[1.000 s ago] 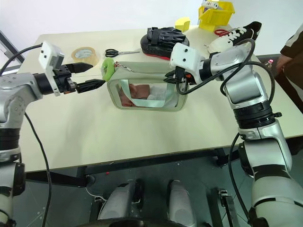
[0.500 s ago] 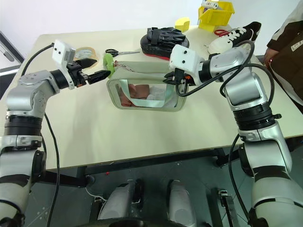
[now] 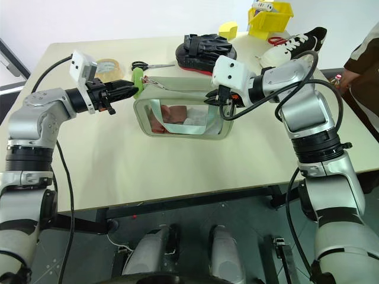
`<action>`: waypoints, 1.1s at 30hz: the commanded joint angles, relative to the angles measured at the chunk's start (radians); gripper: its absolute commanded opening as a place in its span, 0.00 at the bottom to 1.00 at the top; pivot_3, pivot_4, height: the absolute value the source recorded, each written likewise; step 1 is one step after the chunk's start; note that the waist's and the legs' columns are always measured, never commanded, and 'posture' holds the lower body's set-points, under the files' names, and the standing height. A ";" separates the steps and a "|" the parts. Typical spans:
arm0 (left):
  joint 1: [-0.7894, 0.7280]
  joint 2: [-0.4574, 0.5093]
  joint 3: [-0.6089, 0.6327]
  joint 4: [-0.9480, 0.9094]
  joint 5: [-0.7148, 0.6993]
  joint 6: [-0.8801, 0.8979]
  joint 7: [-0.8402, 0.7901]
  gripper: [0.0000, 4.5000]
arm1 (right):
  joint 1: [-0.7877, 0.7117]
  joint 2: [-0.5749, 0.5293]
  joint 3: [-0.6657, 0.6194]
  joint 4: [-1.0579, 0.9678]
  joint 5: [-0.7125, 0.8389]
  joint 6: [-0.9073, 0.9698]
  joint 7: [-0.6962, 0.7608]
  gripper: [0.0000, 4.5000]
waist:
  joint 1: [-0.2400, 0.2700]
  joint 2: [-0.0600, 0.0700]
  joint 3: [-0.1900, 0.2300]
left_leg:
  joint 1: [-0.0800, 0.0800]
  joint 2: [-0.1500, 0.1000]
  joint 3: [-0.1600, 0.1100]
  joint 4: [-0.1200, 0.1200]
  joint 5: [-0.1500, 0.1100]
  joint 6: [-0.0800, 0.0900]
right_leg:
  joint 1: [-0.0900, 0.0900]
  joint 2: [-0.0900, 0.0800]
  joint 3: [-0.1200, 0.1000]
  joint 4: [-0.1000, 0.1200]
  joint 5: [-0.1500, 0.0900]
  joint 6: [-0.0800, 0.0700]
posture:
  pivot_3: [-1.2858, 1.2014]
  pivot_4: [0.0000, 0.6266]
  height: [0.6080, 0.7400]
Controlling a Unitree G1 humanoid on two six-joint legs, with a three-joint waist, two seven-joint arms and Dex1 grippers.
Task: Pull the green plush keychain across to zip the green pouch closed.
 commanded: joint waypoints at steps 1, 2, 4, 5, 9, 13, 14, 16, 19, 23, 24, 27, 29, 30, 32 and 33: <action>-0.046 0.025 0.051 -0.005 -0.012 -0.012 0.008 0.02 | -0.020 0.001 -0.007 -0.010 0.008 -0.008 -0.006 0.00 | 0.000 0.000 0.000 | 0.000 0.000 0.000 0.000 0.000 0.000 | 0.000 0.000 0.000 0.000 0.000 0.000 | 0.52 0.24 1.00; -0.053 0.025 0.055 0.002 -0.013 -0.012 0.007 0.02 | -0.021 0.001 -0.007 -0.010 0.008 -0.008 -0.006 0.00 | 0.000 0.000 0.000 | 0.000 0.000 0.000 0.000 0.000 0.000 | 0.000 0.000 0.000 0.000 0.000 0.000 | 0.52 0.24 1.00; -0.058 0.025 0.058 0.007 -0.013 -0.016 -0.002 0.02 | -0.022 0.003 -0.008 -0.006 0.007 -0.010 -0.009 0.00 | 0.000 0.000 0.000 | 0.000 0.000 0.000 0.000 0.000 0.000 | 0.000 0.000 0.000 0.000 0.000 0.000 | 0.52 0.24 1.00; -0.059 0.024 0.057 0.006 -0.013 -0.017 -0.005 0.02 | -0.023 0.003 -0.008 -0.004 0.006 -0.011 -0.010 0.00 | 0.000 0.000 0.000 | 0.000 0.000 0.000 0.000 0.000 0.000 | 0.000 0.000 0.000 0.000 0.000 0.000 | 0.52 0.24 1.00; -0.066 0.020 0.056 -0.001 -0.012 -0.012 -0.005 0.02 | -0.024 0.003 -0.008 0.000 0.006 -0.014 -0.013 0.00 | 0.000 0.000 0.000 | 0.000 0.000 0.000 0.000 0.000 0.000 | 0.000 0.000 0.000 0.000 0.000 0.000 | 0.52 0.24 1.00; -0.067 0.032 0.048 -0.004 -0.007 0.001 -0.016 0.02 | -0.023 0.002 -0.010 -0.001 0.008 -0.014 -0.016 0.00 | 0.000 0.000 0.000 | 0.000 0.000 0.000 0.000 0.000 0.000 | 0.000 0.000 0.000 0.000 0.001 0.001 | 0.52 0.24 1.00; -0.052 0.036 0.042 -0.020 -0.012 0.007 -0.033 0.07 | -0.021 0.001 -0.010 -0.003 0.008 -0.013 -0.015 0.00 | 0.000 0.000 0.000 | 0.000 0.000 0.000 0.000 0.000 0.000 | 0.000 0.000 0.000 0.000 0.001 0.002 | 0.52 0.24 1.00; -0.029 0.042 0.032 -0.052 -0.021 0.016 -0.062 0.20 | -0.021 0.000 -0.010 -0.002 0.008 -0.013 -0.016 0.00 | 0.000 0.000 0.000 | 0.000 0.000 0.000 0.000 0.000 0.000 | 0.000 0.000 0.000 0.000 0.001 0.002 | 0.52 0.24 1.00; -0.026 0.035 0.030 -0.058 0.002 0.022 -0.031 0.54 | -0.019 -0.002 -0.009 -0.003 0.008 -0.011 -0.013 0.00 | 0.000 0.000 0.000 | 0.000 0.000 0.000 0.000 0.000 0.000 | 0.000 0.000 0.000 0.000 0.001 0.002 | 0.52 0.24 1.00; -0.014 0.030 0.018 -0.068 -0.003 0.030 -0.046 0.65 | -0.015 -0.005 -0.008 -0.006 0.007 -0.010 -0.011 0.00 | 0.000 0.000 0.000 | 0.000 0.000 0.000 0.000 0.000 0.000 | 0.000 0.000 0.000 0.000 0.001 0.001 | 0.52 0.24 1.00; -0.011 0.027 0.012 -0.067 0.005 0.024 -0.043 0.65 | -0.015 -0.005 -0.008 -0.006 0.006 -0.010 -0.012 0.00 | 0.000 0.000 0.000 | 0.000 0.000 0.000 0.000 0.000 0.000 | 0.000 0.000 0.000 0.000 0.001 0.001 | 0.52 0.24 1.00; -0.007 0.014 0.002 -0.052 0.023 0.005 -0.033 0.65 | -0.015 -0.005 -0.007 -0.008 0.005 -0.009 -0.013 0.00 | 0.000 0.000 0.000 | 0.000 0.000 0.000 0.000 0.000 0.000 | 0.000 0.000 0.000 0.000 0.001 0.001 | 0.52 0.24 1.00; -0.005 0.006 0.001 -0.043 0.025 0.002 -0.032 0.65 | -0.015 -0.006 -0.007 -0.008 0.005 -0.008 -0.013 0.00 | 0.000 0.000 0.000 | 0.000 0.000 0.000 0.000 0.000 0.000 | 0.000 0.000 0.000 0.000 0.001 0.002 | 0.52 0.24 1.00; -0.004 0.003 -0.001 -0.041 0.026 0.001 -0.032 0.65 | -0.015 -0.006 -0.007 -0.009 0.005 -0.007 -0.013 0.00 | 0.000 0.000 0.000 | 0.000 0.000 0.000 0.000 0.000 0.000 | 0.000 0.000 0.000 0.000 0.001 0.002 | 0.52 0.24 1.00; 0.001 -0.002 -0.008 -0.039 0.030 -0.005 -0.034 0.65 | -0.015 -0.007 -0.007 -0.009 0.005 -0.006 -0.012 0.00 | 0.000 0.000 0.000 | 0.000 0.000 0.000 0.000 0.000 0.000 | 0.000 0.000 0.000 0.000 0.001 0.002 | 0.52 0.24 1.00; 0.003 -0.003 -0.010 -0.041 0.032 -0.006 -0.036 0.65 | -0.015 -0.007 -0.007 -0.011 0.006 -0.005 -0.011 0.00 | 0.000 0.000 0.000 | 0.000 0.000 0.000 0.000 0.000 0.000 | 0.000 0.000 0.000 0.000 0.001 0.002 | 0.52 0.24 1.00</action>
